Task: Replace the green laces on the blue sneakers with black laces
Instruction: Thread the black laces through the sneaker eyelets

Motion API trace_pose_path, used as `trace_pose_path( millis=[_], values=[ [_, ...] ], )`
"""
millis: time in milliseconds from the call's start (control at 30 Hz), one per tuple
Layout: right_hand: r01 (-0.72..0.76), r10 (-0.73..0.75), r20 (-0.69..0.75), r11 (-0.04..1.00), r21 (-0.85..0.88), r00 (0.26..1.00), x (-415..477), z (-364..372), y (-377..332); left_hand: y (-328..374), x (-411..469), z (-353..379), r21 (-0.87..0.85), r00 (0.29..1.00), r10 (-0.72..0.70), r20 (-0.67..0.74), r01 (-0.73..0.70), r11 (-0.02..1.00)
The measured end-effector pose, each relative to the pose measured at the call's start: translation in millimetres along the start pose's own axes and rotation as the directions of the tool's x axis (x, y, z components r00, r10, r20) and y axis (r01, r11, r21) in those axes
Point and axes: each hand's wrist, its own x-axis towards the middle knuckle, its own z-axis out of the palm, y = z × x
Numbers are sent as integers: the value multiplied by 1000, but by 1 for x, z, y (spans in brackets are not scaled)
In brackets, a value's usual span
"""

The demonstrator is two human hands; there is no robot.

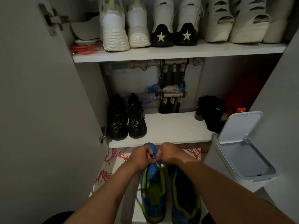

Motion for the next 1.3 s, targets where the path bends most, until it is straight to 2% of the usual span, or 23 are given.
trace_pose_path(
  millis=[133,200,333,433,500,633,767,867,1033,1300],
  values=[
    [22,-19,28,995,-95,999,1,0,3,-4,3,-8,47,997,-2,75,-2,999],
    [-9,7,-24,995,-95,1000,3,-3,5,-6,4,-12,107,997,1,82,-10,994],
    [-69,73,-193,997,29,978,2,-18,11,-5,2,-14,151,996,-15,93,1,989],
    [-67,94,-217,989,129,972,-2,-26,12,4,1,-12,178,998,15,66,-27,984],
    [-57,102,-182,970,238,978,-8,-27,7,15,0,-11,122,999,41,30,-44,992],
    [-10,122,-180,853,522,976,-22,-26,-5,36,-2,-12,-34,997,67,-22,-68,997],
    [48,128,-219,757,652,967,-32,-30,-13,47,-5,-21,-206,990,43,-133,-70,976],
    [52,130,-228,757,651,965,-37,-32,-14,59,-9,-32,-402,980,19,-197,-98,910],
    [-2,15,-25,888,461,1000,-46,-18,-15,83,-25,-58,-609,968,34,-247,-183,772],
    [21,57,-160,893,450,985,-47,-5,-28,89,-51,-82,-649,968,9,-252,-176,741]
  ],
)
